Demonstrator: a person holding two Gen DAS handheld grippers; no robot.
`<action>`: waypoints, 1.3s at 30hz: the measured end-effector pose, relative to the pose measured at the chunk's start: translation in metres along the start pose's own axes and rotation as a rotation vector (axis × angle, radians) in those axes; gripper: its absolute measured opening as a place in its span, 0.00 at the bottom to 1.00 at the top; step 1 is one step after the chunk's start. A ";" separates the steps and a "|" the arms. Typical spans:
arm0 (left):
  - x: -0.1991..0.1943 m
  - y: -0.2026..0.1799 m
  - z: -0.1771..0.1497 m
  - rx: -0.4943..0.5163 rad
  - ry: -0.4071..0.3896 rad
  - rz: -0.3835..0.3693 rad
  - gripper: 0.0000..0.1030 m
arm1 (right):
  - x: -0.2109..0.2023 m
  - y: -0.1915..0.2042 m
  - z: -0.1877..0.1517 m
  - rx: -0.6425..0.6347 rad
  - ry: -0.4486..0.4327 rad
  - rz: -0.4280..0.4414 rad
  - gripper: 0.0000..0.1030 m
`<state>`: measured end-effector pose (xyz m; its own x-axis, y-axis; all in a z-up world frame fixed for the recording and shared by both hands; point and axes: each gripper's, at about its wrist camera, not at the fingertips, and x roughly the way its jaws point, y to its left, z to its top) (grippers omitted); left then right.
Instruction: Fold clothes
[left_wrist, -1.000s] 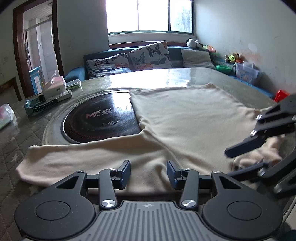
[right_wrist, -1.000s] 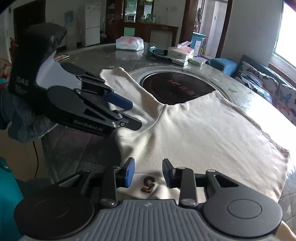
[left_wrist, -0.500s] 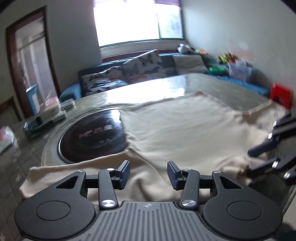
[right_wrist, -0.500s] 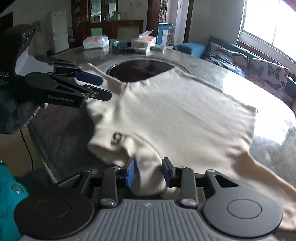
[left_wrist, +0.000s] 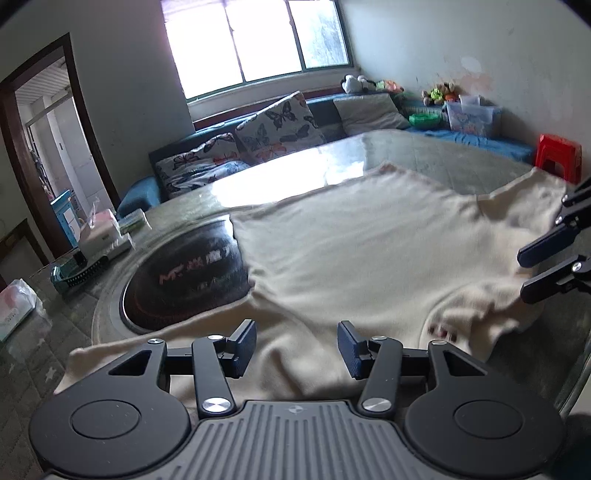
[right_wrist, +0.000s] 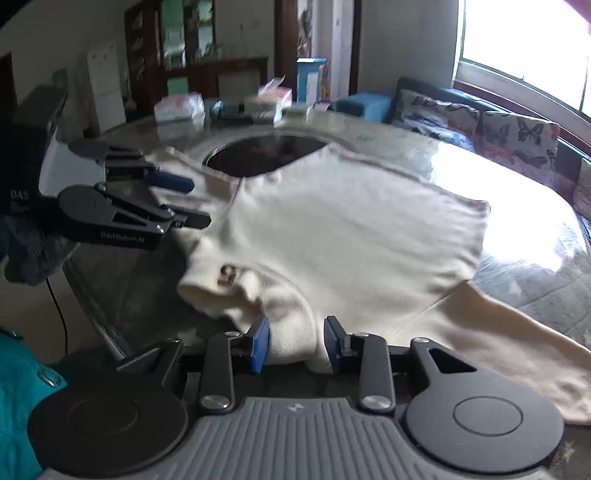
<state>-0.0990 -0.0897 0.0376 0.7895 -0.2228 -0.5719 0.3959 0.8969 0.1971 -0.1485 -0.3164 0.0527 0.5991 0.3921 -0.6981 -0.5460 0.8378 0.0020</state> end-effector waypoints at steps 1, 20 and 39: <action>0.000 0.000 0.004 -0.009 -0.007 -0.010 0.51 | -0.003 -0.003 0.000 0.009 -0.009 -0.006 0.33; 0.046 -0.092 0.045 0.048 -0.025 -0.221 0.51 | -0.040 -0.056 -0.032 0.217 -0.018 -0.187 0.33; 0.045 -0.135 0.039 0.159 -0.036 -0.257 0.51 | -0.058 -0.209 -0.100 0.740 -0.100 -0.656 0.32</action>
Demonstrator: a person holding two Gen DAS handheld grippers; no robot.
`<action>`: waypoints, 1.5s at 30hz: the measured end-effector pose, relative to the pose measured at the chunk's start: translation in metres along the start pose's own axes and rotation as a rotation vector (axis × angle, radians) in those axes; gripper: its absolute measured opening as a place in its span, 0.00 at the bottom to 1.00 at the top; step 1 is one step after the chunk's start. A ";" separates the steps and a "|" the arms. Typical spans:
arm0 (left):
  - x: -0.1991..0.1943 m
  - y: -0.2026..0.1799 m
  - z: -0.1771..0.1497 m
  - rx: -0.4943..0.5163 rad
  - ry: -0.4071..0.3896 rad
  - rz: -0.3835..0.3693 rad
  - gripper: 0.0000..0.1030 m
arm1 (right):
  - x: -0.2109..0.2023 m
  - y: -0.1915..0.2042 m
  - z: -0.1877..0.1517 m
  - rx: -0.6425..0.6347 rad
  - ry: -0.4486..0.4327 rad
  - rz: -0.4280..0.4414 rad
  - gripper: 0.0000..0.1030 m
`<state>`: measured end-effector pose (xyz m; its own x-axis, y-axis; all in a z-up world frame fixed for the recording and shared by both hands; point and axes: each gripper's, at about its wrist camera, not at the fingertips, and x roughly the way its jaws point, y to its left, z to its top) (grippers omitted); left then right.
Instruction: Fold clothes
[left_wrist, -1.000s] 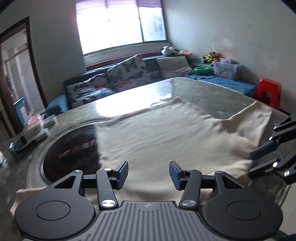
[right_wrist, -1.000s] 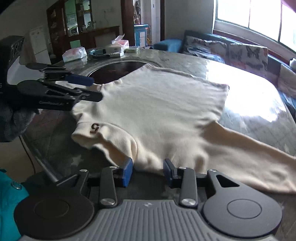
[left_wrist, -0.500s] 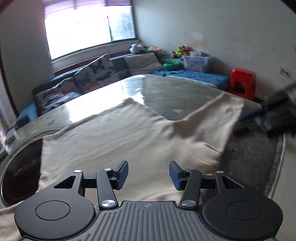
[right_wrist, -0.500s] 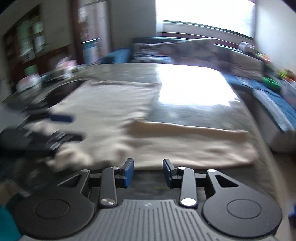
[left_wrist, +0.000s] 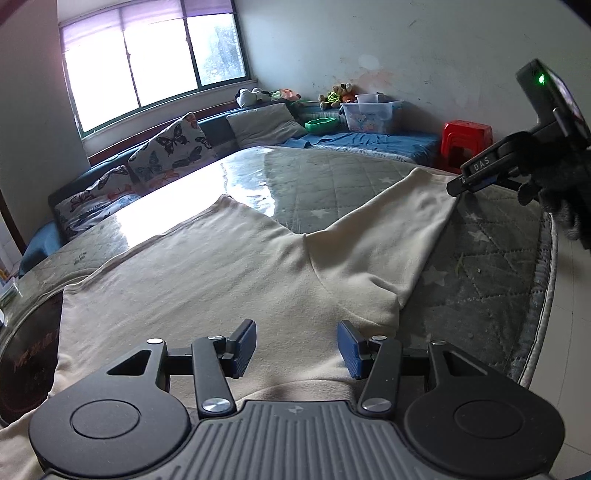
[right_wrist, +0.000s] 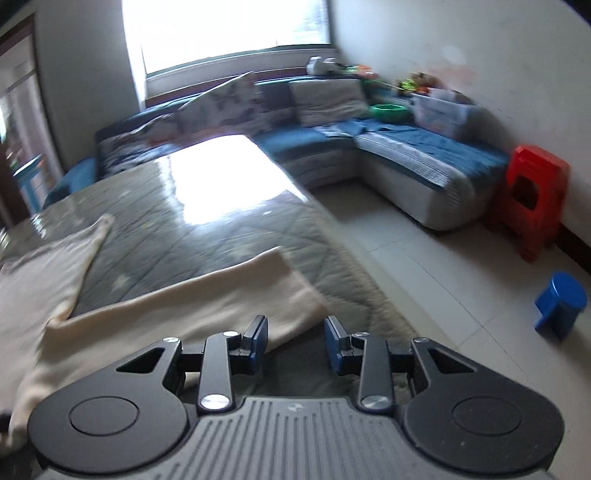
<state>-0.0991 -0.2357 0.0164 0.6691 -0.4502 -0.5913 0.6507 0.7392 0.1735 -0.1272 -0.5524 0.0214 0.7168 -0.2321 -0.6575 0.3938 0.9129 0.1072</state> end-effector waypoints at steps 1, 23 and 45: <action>-0.001 0.001 0.001 -0.005 -0.004 0.001 0.51 | 0.002 -0.002 0.000 0.011 -0.006 -0.010 0.30; 0.001 0.001 0.006 -0.037 -0.008 -0.046 0.51 | -0.004 0.012 0.029 -0.029 -0.146 -0.017 0.04; -0.083 0.111 -0.049 -0.304 -0.047 0.209 0.52 | -0.115 0.209 0.046 -0.505 -0.271 0.418 0.04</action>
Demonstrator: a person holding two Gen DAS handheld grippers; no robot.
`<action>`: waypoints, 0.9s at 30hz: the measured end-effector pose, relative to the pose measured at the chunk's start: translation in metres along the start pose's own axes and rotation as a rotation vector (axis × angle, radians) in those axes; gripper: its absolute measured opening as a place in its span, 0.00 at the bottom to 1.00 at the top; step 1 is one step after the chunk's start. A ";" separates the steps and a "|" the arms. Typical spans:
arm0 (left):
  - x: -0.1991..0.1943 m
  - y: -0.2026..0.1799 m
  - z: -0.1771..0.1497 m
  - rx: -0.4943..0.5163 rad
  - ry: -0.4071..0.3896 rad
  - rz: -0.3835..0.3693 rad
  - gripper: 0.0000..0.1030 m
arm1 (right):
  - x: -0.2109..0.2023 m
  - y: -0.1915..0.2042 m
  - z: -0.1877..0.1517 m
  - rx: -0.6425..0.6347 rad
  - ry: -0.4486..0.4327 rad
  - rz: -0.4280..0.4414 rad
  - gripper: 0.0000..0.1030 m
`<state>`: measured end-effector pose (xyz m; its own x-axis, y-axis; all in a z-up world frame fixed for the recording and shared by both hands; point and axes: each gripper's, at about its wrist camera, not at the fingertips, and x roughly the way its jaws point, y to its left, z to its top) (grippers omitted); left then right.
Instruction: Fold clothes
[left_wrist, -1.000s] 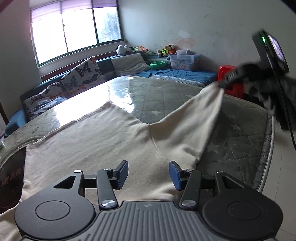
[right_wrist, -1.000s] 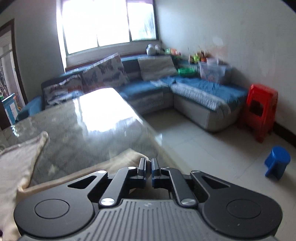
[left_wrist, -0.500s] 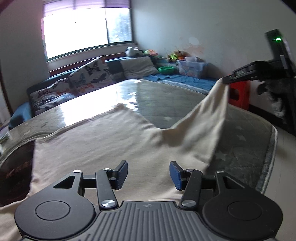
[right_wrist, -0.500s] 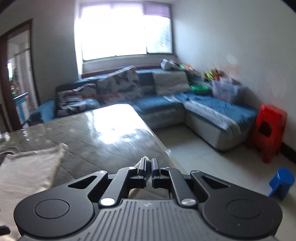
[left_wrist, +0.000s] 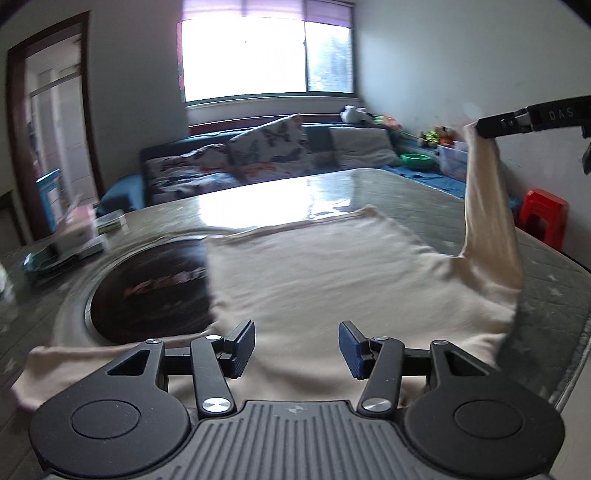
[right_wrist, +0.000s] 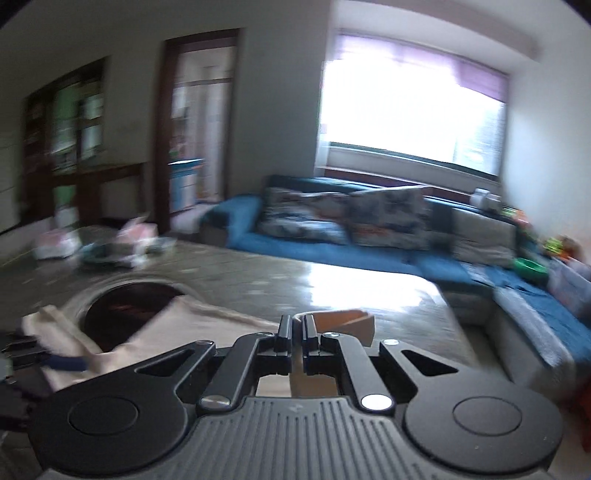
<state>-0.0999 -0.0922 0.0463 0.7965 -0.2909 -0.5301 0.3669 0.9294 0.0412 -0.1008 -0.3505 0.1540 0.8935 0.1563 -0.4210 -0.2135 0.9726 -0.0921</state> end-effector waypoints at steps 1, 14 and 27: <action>-0.002 0.004 -0.003 -0.011 0.002 0.010 0.52 | 0.007 0.014 0.002 -0.023 0.008 0.034 0.04; -0.014 0.028 -0.021 -0.074 0.030 0.071 0.52 | 0.066 0.129 -0.033 -0.141 0.173 0.340 0.07; 0.011 0.001 -0.007 -0.002 0.040 -0.017 0.48 | 0.029 0.044 -0.060 -0.088 0.259 0.201 0.25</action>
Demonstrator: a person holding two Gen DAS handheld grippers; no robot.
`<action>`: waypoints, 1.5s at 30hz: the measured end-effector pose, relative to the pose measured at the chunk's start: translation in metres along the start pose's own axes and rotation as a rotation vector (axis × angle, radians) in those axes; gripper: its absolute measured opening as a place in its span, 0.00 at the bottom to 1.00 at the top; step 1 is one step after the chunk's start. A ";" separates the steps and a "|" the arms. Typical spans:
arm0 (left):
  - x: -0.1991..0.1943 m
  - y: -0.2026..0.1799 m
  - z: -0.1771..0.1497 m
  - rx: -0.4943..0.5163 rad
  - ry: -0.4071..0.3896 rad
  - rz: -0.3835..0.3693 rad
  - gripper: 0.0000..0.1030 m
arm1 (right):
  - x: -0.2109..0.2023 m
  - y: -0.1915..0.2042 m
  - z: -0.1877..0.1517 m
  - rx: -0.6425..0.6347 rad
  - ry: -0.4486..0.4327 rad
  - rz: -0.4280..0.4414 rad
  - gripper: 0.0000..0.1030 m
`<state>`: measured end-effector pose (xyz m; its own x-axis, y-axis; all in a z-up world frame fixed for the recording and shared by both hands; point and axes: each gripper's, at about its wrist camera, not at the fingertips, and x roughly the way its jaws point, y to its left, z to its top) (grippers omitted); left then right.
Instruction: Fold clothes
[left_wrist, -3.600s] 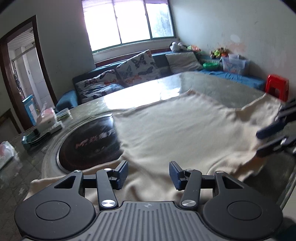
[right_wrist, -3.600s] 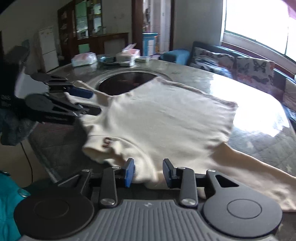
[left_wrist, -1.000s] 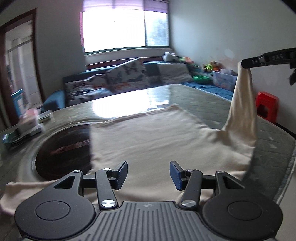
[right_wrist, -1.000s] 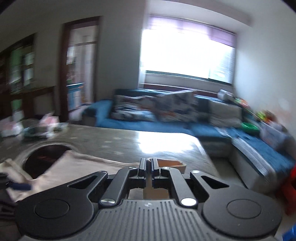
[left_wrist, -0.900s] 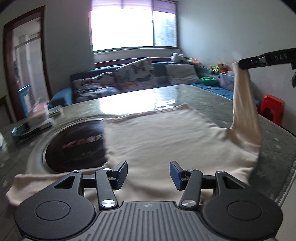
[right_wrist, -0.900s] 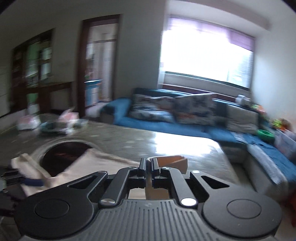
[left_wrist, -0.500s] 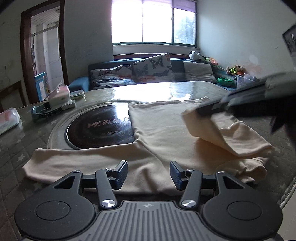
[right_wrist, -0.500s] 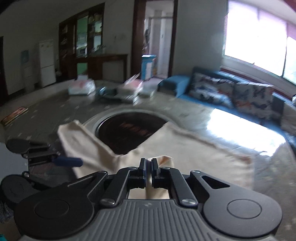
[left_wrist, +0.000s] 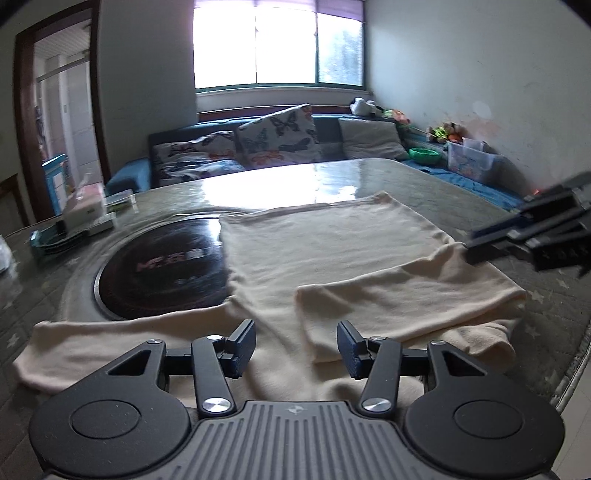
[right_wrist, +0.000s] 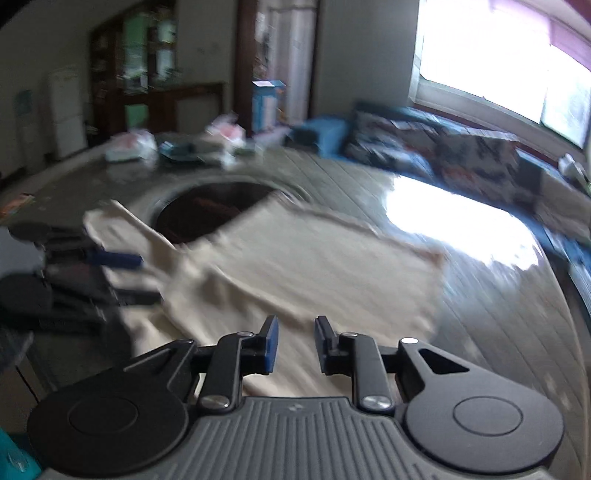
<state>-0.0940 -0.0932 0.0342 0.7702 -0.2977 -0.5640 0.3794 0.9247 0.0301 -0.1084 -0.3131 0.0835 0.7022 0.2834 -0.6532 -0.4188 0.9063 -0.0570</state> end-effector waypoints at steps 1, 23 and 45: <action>0.004 -0.002 0.001 0.005 0.008 -0.006 0.48 | -0.004 -0.007 -0.010 0.009 0.014 -0.026 0.30; 0.021 -0.018 0.006 0.064 0.047 -0.011 0.03 | -0.011 -0.031 -0.077 0.057 0.070 -0.153 0.37; -0.002 0.010 0.012 0.037 0.030 0.008 0.07 | -0.027 -0.037 -0.066 0.041 0.072 -0.153 0.36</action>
<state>-0.0855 -0.0861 0.0460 0.7581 -0.2826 -0.5877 0.3925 0.9174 0.0652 -0.1502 -0.3747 0.0535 0.7126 0.1193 -0.6914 -0.2851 0.9496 -0.1300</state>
